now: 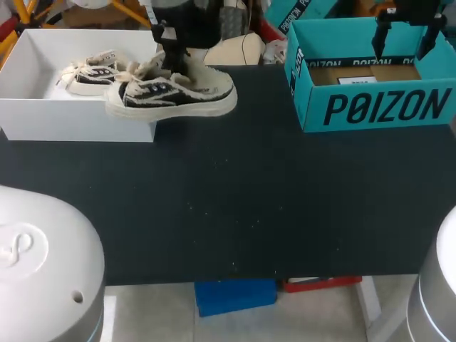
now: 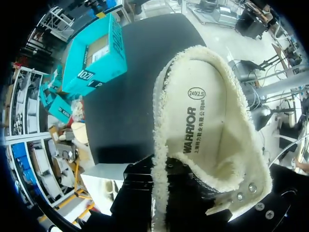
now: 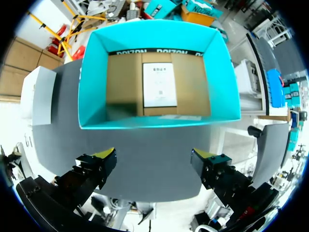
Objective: Take the shoe out of the shoebox, open the shoe tongue, remove and reinsert the insole, then place the shoe into the shoebox
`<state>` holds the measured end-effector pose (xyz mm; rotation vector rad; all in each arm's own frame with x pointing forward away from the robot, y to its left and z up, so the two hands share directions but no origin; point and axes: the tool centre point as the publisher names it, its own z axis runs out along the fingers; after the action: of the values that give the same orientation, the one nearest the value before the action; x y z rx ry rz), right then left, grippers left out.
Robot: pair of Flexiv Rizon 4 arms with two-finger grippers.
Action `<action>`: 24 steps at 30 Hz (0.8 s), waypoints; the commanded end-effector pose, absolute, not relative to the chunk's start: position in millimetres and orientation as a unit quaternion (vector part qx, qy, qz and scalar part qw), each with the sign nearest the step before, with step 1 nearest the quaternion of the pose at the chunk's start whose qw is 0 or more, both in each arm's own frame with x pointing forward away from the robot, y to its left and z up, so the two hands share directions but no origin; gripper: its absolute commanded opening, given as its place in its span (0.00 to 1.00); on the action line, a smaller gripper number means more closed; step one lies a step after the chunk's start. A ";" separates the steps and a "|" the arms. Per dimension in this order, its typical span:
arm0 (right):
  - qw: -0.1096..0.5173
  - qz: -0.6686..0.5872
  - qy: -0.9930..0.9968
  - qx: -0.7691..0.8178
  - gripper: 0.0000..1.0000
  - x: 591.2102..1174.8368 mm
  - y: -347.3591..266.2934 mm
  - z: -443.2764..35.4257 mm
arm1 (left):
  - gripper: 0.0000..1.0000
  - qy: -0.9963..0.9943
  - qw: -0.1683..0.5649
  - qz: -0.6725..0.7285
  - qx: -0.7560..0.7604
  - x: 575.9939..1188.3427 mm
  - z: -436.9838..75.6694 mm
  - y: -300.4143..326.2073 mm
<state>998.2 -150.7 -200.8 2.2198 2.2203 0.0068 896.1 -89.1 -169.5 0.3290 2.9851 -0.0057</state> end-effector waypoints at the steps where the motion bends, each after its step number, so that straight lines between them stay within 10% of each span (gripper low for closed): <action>1: 0.001 0.001 0.707 0.707 1.00 998.8 -150.5 -200.5 | 0.00 0.991 0.058 0.045 0.109 880.3 -205.7 -120.4; 24: 0.001 0.001 0.707 0.707 1.00 998.8 -150.5 -200.5 | 0.00 0.994 -0.008 0.059 0.092 881.3 -366.1 -199.3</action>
<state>998.2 -150.7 -200.9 2.2200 2.2203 0.0067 879.4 -183.8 -339.4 0.2949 3.1351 0.1535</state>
